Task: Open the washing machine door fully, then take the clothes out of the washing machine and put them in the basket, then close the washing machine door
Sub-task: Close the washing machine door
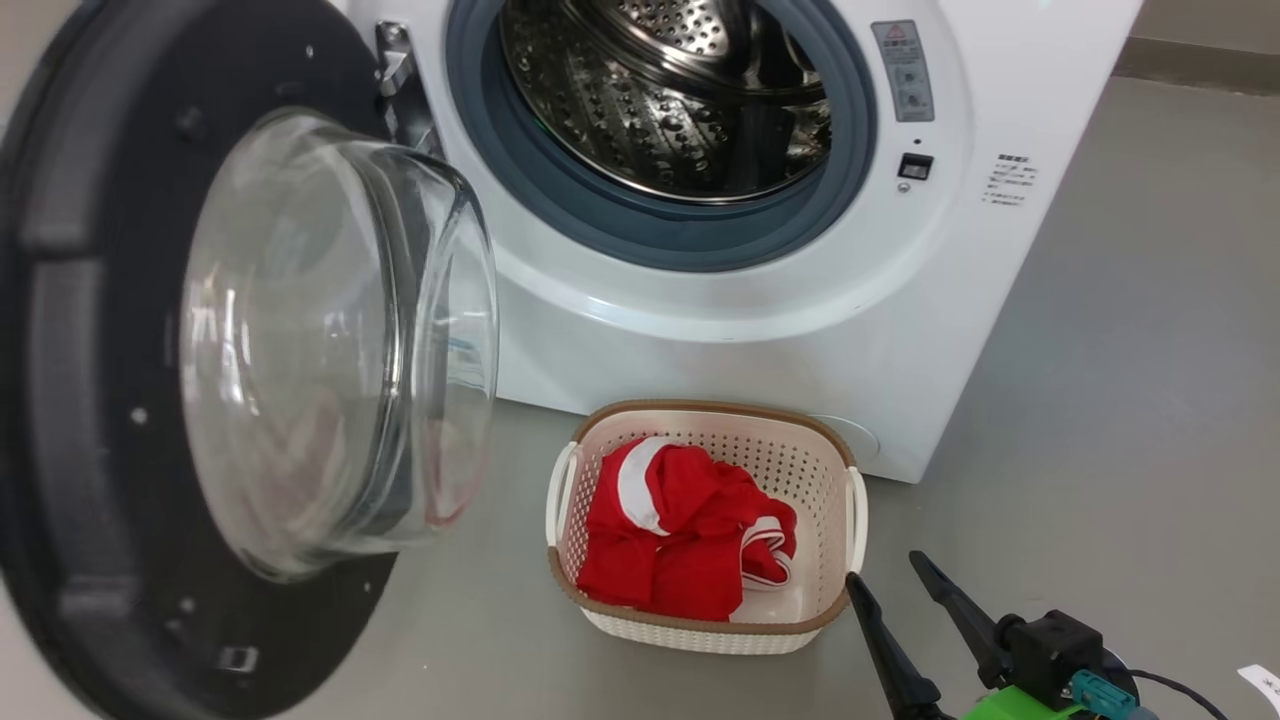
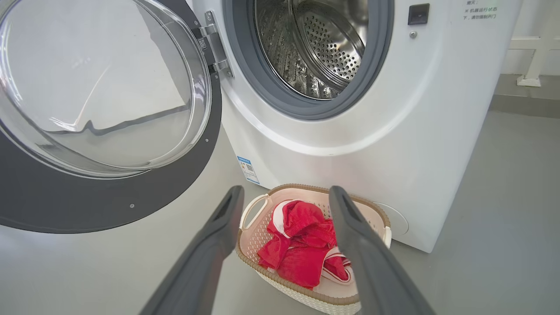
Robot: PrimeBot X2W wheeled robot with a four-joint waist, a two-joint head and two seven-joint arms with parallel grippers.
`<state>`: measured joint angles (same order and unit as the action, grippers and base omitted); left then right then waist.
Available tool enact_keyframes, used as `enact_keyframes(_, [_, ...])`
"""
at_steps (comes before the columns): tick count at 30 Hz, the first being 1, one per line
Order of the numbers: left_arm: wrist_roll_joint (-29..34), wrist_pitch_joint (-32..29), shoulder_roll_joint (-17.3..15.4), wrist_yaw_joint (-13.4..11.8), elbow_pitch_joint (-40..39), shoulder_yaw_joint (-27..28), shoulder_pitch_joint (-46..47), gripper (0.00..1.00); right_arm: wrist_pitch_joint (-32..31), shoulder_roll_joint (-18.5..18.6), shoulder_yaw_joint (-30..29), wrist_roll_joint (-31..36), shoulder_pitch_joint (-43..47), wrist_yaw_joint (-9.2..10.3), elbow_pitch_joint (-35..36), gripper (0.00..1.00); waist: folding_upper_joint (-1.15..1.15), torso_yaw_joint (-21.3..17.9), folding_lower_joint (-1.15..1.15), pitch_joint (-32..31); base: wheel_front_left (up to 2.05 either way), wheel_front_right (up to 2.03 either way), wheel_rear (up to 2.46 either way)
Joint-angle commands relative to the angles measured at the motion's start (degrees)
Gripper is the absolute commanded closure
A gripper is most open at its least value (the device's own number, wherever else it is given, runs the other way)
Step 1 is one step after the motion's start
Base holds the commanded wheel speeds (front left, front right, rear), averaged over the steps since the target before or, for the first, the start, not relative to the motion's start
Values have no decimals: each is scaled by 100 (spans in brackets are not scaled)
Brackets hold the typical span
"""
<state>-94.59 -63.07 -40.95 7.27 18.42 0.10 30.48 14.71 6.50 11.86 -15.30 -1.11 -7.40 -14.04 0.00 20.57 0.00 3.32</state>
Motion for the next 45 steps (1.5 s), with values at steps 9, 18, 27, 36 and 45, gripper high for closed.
enact_keyframes(9, [-50, -186, 238, 22, -1118, 104, -10, 100, 29, -40, -45, -52, -17, -9, 220, 0, 0, -339, 0, 13, 0, 0, 0])
enact_keyframes(18, [465, 264, 838, 22, -1578, -219, 39, 100, 29, -108, -117, 2, -141, -9, 267, 0, 0, -731, 0, 177, 0, 0, 0])
enact_keyframes(27, [530, 769, 1318, 22, -1794, -227, 289, 100, 29, -172, -189, 45, -243, -9, 316, 0, 0, -1131, 0, 350, 0, 0, 0])
enact_keyframes(36, [767, 1292, 1618, 22, -1731, -333, 662, 100, 29, -247, -204, 87, -419, -9, 378, 0, 0, -1504, 0, 572, 0, 0, 0])
enact_keyframes(45, [915, 1723, 1688, 22, -1425, -454, 1155, 100, 29, -332, -217, 95, -580, -9, 434, 0, 0, -1944, 0, 875, 0, 0, 0])
